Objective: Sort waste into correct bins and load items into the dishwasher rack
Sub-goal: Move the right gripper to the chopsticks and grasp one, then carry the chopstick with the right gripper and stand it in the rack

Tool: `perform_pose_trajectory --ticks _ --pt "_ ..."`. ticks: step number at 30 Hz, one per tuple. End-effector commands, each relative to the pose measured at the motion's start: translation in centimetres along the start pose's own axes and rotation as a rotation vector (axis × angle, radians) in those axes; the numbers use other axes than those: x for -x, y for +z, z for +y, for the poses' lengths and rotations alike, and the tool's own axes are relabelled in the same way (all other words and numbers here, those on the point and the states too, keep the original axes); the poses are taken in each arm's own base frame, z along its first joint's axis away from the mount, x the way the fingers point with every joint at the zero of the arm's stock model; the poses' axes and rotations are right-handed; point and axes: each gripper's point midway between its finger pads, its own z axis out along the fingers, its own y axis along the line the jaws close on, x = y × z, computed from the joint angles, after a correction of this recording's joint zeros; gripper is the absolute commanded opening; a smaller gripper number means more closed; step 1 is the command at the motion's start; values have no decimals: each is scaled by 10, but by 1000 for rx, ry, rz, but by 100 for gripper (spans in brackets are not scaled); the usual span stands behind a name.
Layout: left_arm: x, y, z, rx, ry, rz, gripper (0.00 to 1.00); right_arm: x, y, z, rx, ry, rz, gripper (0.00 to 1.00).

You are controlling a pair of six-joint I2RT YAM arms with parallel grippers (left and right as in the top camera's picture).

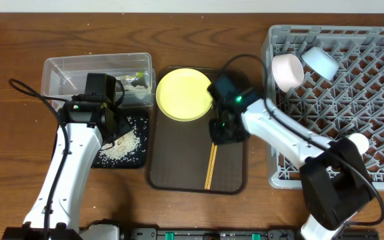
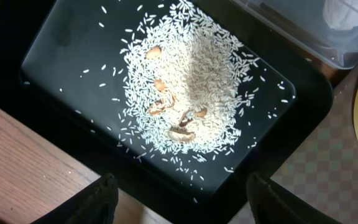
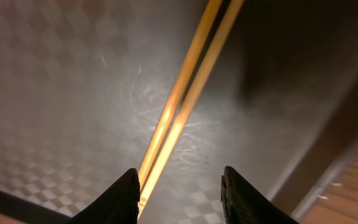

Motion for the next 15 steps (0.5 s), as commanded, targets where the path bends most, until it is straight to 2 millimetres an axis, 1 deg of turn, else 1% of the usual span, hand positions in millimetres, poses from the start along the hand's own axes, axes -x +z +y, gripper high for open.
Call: perform_pose_trajectory --ticks 1,6,10,15 --pt "2 -3 1 -4 -14 -10 69 -14 17 -1 -37 44 11 41" --pt "2 -3 1 -1 -13 -7 69 -26 36 -2 -57 66 -1 41" --pt "2 -3 1 -1 -13 -7 69 -32 43 -13 -95 100 0 40" --pt "2 -3 1 -1 -13 -7 69 -36 45 -23 -134 103 1 39"
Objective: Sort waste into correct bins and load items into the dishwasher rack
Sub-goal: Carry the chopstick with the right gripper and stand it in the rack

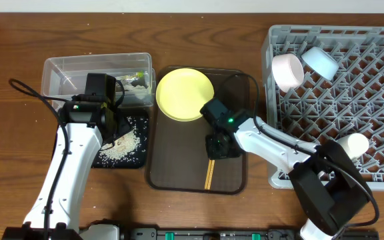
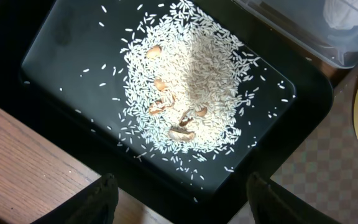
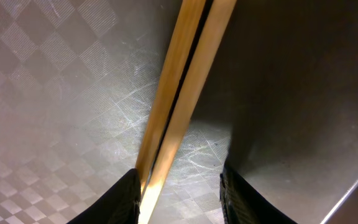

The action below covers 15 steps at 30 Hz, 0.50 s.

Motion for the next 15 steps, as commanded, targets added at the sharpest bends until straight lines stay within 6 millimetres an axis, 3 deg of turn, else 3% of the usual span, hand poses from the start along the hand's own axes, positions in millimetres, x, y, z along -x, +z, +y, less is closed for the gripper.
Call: perform_pose_trajectory --ticks 1,10,15 --pt "2 -3 1 -2 -13 -8 69 -8 11 -26 -117 44 0 39" --pt "2 -3 1 -2 -13 -8 69 -4 10 -34 -158 58 -21 37" --pt "2 -3 1 -2 -13 -8 69 -5 10 -34 -159 59 -18 22"
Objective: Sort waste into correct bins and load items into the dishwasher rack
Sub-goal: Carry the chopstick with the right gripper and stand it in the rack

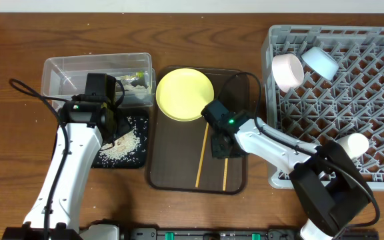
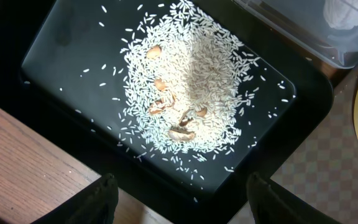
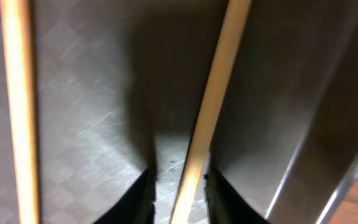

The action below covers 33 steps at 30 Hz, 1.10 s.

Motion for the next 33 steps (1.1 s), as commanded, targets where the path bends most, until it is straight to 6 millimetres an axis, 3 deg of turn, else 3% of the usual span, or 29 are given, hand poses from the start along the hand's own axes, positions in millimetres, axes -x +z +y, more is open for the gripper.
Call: perform_pose_trajectory --ticks 1,7,12,16,20,23,27,33 --pt "2 -3 1 -1 -13 -8 69 -9 11 -11 -42 13 27 20" --pt "2 -3 1 -1 -13 -9 69 -8 11 -10 -34 17 28 2" --pt "2 -3 1 -1 -13 -8 69 5 -2 -11 -17 39 3 1" --pt "2 -3 1 -1 -13 -8 69 31 -34 -11 23 13 -65 1" --pt "2 -3 1 -1 -13 -8 69 56 -83 -19 56 -42 -161 1" --pt "2 -3 1 -1 -13 -8 69 70 -121 -41 52 -30 -249 1" --pt "2 -3 1 -1 -13 -8 69 76 -153 -79 37 -7 -318 1" --pt "2 -3 1 -1 -13 -8 69 61 -157 -145 -38 81 -245 1"
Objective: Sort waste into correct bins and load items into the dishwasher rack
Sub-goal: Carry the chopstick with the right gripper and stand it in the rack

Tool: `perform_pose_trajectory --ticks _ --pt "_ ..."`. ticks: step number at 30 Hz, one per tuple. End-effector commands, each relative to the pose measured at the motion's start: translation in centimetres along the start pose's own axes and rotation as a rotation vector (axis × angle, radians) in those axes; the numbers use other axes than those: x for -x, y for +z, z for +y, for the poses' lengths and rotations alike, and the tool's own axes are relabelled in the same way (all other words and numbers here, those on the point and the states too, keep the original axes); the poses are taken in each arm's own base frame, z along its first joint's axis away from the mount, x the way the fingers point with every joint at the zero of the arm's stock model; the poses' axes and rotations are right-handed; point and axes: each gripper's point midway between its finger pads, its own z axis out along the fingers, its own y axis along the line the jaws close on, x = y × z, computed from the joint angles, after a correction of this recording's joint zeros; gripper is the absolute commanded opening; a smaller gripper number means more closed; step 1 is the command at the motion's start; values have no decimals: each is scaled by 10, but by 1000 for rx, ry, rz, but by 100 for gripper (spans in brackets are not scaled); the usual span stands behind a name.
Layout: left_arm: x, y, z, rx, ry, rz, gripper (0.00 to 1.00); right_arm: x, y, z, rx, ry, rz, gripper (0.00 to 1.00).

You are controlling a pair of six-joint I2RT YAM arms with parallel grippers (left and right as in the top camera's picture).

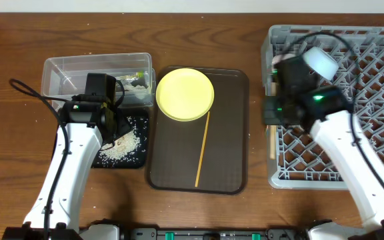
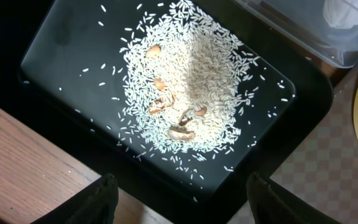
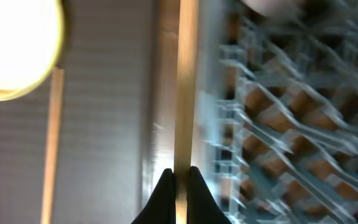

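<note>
My right gripper is shut on one wooden chopstick, which it holds lengthwise over the left edge of the grey dishwasher rack. From overhead, the held chopstick sticks out below the right gripper along the rack's left wall. A second chopstick lies on the brown tray, near the yellow plate. My left gripper hangs open and empty above a black tray that holds a pile of rice with brown scraps.
A clear plastic bin with some waste stands behind the black tray. A pale bowl sits tilted in the rack's far left part. My right arm covers part of the rack.
My right gripper was down on the brown tray around the right-hand chopstick. Now it is shut on that chopstick at the rack's left edge. The other chopstick stays on the tray. The left arm is unchanged.
Both chopsticks first lay together on the brown tray under my open right gripper. The gripper then stood lower over them. Later the sticks lay apart, with the gripper around the right one, which it now holds at the rack. The left gripper stayed open over the rice.
</note>
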Motion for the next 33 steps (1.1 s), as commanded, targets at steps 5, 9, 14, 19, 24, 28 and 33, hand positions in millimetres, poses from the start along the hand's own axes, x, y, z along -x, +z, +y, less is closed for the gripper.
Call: perform_pose_trajectory --ticks 5,9,14,19,24,28,33 --pt "2 -3 1 0 -14 -10 69 -17 13 -49 -39 -6 99 1" --pt "2 -3 1 0 -14 -10 69 -28 25 -54 -51 -27 123 1" --pt "2 -3 1 0 -14 -10 69 -33 45 -55 -48 -26 107 3" --pt "2 -3 1 0 -14 -10 69 -28 56 -54 -38 -26 66 14" --pt "2 -3 1 0 -14 -10 69 -23 56 -53 -35 -26 45 24" --pt "2 -3 1 0 -14 -10 69 -21 55 -53 -33 -26 39 27" --pt "2 -3 1 0 -14 -10 69 -4 38 -36 50 -27 -10 31"
